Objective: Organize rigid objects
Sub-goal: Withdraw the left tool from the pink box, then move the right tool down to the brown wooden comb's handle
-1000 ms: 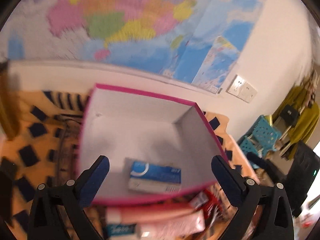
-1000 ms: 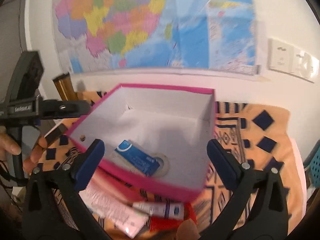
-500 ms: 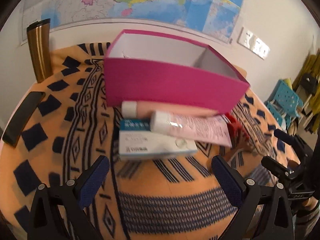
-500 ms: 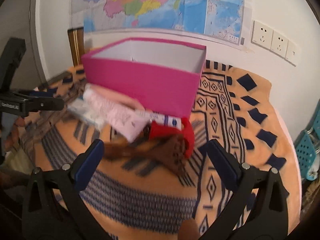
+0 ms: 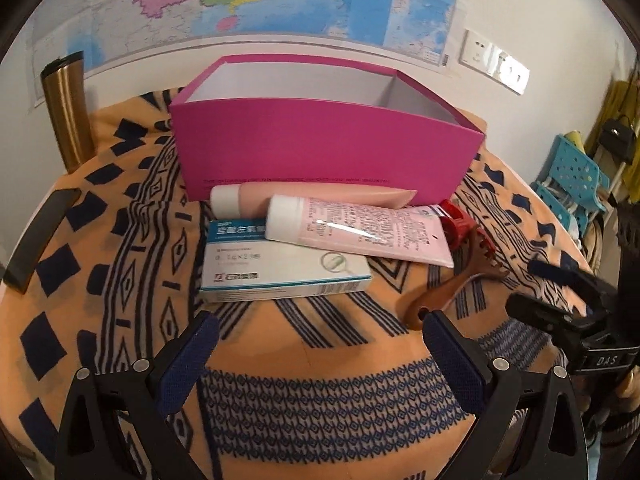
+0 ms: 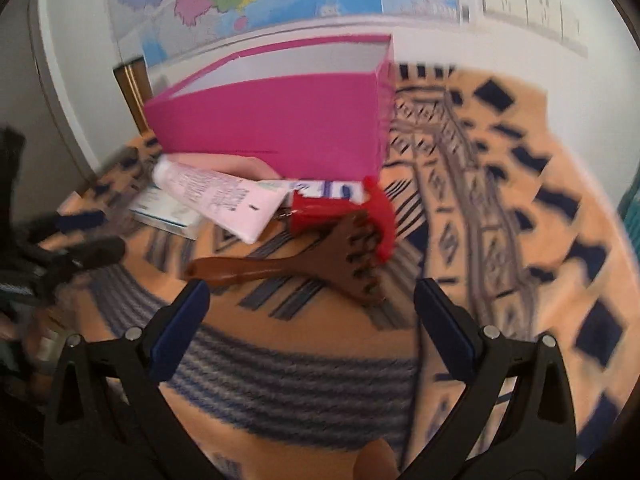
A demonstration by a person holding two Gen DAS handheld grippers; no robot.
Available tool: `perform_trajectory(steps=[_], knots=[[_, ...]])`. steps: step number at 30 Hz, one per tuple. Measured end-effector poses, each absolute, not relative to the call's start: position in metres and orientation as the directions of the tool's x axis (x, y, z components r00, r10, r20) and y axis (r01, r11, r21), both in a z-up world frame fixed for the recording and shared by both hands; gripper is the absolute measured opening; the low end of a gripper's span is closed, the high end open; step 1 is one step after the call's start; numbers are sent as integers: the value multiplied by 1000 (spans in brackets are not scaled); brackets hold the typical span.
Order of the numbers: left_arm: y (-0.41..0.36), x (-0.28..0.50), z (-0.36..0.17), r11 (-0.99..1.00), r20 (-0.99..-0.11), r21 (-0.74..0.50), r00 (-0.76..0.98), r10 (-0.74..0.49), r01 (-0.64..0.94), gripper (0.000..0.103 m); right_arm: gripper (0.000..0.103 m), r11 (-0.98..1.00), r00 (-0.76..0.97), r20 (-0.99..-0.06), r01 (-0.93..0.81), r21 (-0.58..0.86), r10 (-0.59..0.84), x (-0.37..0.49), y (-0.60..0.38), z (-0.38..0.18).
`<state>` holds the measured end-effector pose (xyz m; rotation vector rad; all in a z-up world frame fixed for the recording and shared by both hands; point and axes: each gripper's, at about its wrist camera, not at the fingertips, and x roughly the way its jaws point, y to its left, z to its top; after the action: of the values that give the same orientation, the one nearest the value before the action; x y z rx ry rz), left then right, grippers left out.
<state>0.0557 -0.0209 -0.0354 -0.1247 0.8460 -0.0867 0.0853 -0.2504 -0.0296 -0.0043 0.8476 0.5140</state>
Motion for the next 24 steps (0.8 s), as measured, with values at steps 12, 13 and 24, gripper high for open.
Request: perform_trajectory(steps=[12, 13, 24], knots=[[-27, 63, -39, 990, -742, -129, 658, -129, 49, 103, 100, 903, 541, -734, -352, 247, 411, 103, -249, -35], [-29, 63, -39, 990, -742, -133, 657, -135, 54, 103, 100, 907, 545, -735, -347, 239, 403, 105, -252, -34], [-34, 72, -50, 992, -759, -116, 639, -125, 57, 103, 80, 902, 501, -773, -375, 212, 390, 118, -247, -51]])
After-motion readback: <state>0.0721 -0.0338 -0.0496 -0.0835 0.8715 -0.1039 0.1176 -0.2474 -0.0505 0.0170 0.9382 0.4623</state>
